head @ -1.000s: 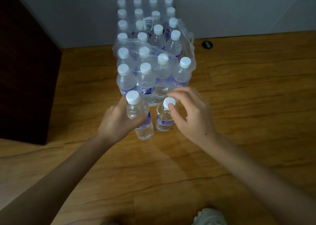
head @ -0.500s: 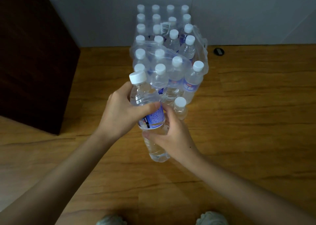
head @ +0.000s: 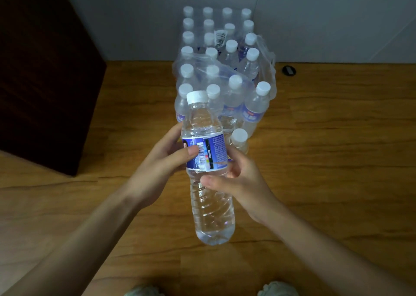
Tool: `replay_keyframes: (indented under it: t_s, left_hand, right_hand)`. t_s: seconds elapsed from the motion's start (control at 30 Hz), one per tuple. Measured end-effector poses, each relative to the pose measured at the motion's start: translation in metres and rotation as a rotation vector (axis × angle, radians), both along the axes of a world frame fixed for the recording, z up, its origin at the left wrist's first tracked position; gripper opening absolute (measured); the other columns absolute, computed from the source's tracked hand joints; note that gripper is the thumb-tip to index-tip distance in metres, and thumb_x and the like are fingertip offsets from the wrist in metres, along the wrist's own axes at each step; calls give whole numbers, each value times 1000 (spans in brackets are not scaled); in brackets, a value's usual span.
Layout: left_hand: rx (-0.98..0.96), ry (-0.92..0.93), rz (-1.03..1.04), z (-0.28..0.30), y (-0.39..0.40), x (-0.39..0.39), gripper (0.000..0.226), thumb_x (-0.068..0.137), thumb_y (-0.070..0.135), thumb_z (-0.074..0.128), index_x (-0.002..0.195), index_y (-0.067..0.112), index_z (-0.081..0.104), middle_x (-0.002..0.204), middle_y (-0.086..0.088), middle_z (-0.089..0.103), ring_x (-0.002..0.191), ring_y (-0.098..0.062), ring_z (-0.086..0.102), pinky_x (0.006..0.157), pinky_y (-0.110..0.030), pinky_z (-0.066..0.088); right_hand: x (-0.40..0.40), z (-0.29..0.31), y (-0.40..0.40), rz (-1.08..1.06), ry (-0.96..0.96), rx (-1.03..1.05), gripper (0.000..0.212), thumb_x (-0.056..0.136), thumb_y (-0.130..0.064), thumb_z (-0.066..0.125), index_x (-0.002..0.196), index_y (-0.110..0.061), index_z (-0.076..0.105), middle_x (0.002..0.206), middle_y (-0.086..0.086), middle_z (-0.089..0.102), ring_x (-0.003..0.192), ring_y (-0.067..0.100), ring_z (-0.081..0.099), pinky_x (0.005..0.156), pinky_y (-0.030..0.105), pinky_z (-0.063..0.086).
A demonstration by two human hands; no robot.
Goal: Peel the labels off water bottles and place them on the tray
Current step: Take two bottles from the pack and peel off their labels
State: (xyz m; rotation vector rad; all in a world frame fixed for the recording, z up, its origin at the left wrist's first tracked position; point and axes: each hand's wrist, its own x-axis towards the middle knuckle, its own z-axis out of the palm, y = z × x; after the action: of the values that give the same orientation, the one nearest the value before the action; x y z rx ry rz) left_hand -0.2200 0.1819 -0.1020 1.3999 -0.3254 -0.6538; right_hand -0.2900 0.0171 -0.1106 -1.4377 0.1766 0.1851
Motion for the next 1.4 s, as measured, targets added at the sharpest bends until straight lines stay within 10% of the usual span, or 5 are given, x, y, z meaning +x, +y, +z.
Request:
replay_keyframes:
  t_s: [0.37,0.47,0.73,1.2,1.4]
  left_hand:
    - [-83,113,49,-6,2,-4,63,66,32,78,121,8,59,110,-13,71,95,-25,69,74,-29,55]
    - [-37,60,112,-6,5,-1,64,64,28,79,123,13,58,110,-10,71,96,-23,70,72,-29,56]
    - [33,25,206,-9,2,-5,67,58,27,77,120,14,53,102,-3,74,88,-21,72,69,-30,58]
    - [211,-158,297,-14,-4,-10,68,51,36,81,112,28,53,99,5,74,89,-11,71,76,-30,58]
    - [252,-172,341,-17,-8,-12,71,56,21,85,118,23,50,99,3,71,91,-8,69,75,-26,58]
  right_hand:
    - [8,-1,-6,134,-3,-111,73,63,-38,79,129,-33,48,108,19,67,99,37,65,88,50,54]
    - [13,9,-14,85,-80,-310,51,66,-47,74,114,-41,56,99,-2,74,88,12,70,78,31,56]
    - [22,23,-10,-120,-254,-665,22,77,-24,77,97,-14,74,81,-13,70,77,-5,68,64,8,51]
    - [30,17,-5,-195,-233,-714,7,79,-12,69,79,-12,76,69,-3,74,60,10,69,58,39,57]
    - [33,14,-2,-208,-278,-849,7,79,-10,69,74,-11,73,64,-3,72,55,8,66,53,33,55]
